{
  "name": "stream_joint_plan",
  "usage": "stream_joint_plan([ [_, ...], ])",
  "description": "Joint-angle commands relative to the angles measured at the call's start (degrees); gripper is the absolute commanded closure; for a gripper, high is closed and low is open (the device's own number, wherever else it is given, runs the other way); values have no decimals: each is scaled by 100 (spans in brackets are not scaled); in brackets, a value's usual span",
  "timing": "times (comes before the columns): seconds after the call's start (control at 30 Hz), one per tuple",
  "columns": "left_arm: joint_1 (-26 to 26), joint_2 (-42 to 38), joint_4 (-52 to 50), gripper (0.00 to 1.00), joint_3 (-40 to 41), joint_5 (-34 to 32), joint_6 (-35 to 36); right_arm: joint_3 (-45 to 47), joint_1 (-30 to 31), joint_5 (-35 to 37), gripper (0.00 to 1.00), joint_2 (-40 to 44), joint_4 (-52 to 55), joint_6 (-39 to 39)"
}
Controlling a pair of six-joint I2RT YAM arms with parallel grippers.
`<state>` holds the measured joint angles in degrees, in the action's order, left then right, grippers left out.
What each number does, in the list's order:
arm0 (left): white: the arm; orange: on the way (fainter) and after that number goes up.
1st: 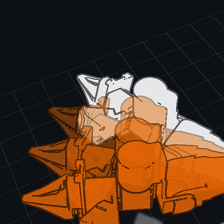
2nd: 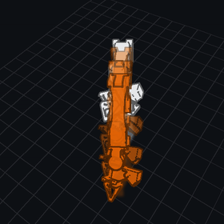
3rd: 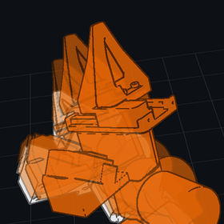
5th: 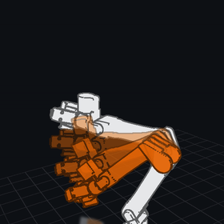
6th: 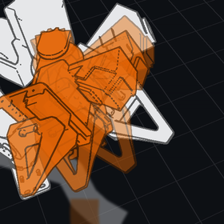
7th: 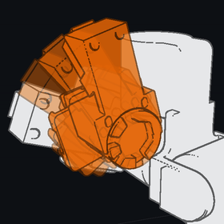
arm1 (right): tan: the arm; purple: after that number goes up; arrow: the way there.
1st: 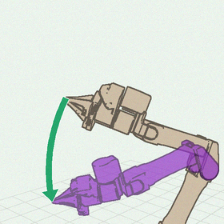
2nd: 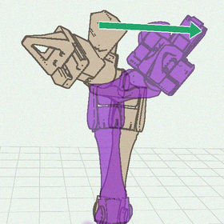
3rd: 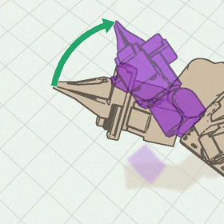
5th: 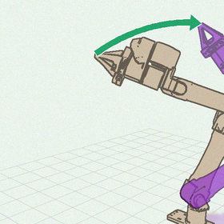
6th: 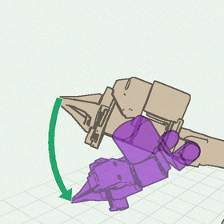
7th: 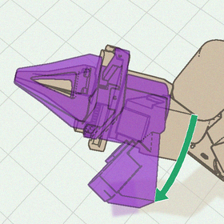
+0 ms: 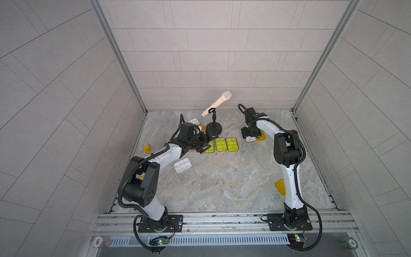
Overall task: Close pillboxes
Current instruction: Move the pillbox to the center of the board.
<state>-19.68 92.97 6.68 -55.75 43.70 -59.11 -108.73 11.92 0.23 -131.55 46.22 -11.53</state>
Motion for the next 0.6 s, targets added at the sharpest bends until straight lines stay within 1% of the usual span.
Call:
stream_joint_plan([
  [0.0, -23, -98, 68, 5, -78, 42, -21, 249, 56, 124, 23, 453, -154, -119],
  [0.4, -18, -154, -64, 5, -119, -9, 83, 1585, 246, 227, 23, 1345, -426, -122],
  [0.57, 8, -183, -136, 5, -125, -54, 116, 2130, 392, 329, 23, 1822, -547, -322],
])
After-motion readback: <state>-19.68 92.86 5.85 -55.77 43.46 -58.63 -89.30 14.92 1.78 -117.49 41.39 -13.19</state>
